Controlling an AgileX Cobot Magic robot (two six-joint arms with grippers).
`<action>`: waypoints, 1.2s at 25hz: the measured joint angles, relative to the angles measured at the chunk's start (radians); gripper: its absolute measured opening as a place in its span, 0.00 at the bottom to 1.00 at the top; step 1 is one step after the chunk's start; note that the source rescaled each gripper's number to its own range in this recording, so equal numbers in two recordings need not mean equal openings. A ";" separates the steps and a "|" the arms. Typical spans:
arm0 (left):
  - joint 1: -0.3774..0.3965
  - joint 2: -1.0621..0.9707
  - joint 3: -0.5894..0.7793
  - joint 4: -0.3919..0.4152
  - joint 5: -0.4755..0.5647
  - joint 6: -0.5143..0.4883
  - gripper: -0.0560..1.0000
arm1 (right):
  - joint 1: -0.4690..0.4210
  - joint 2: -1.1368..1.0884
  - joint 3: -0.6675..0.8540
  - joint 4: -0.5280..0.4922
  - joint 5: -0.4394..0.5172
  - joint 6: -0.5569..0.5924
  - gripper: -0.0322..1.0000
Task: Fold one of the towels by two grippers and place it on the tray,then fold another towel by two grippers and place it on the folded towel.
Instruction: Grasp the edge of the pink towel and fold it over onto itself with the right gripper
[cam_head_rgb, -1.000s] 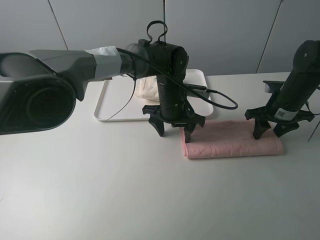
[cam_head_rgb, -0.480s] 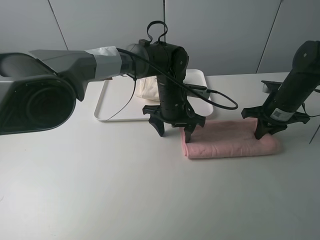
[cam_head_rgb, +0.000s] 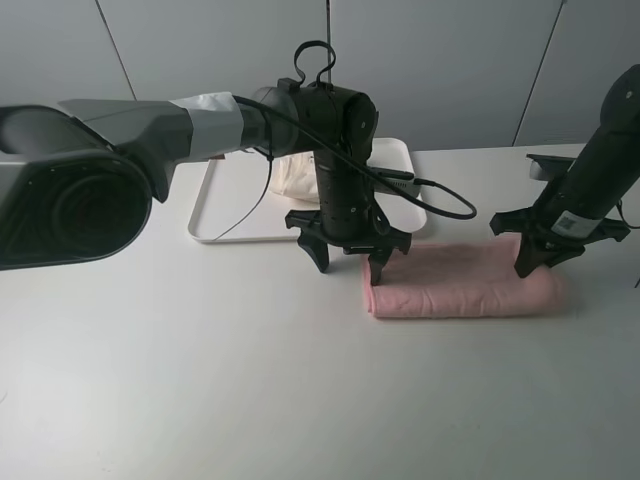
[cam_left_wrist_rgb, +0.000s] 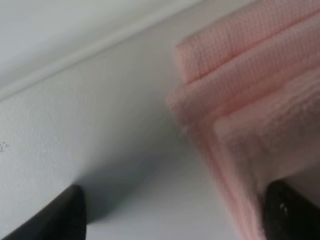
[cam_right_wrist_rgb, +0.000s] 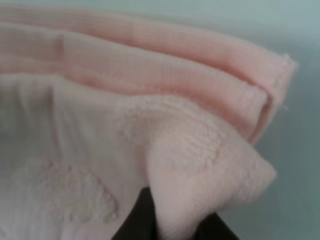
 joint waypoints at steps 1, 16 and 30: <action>0.000 0.000 0.000 0.000 0.000 0.000 0.92 | 0.000 -0.015 0.002 0.009 0.002 -0.005 0.13; 0.000 0.000 0.000 0.004 0.000 0.002 0.92 | -0.002 -0.085 0.002 0.317 0.110 -0.189 0.13; 0.000 0.000 0.000 0.004 0.000 0.002 0.92 | -0.002 -0.044 0.006 0.596 0.160 -0.331 0.13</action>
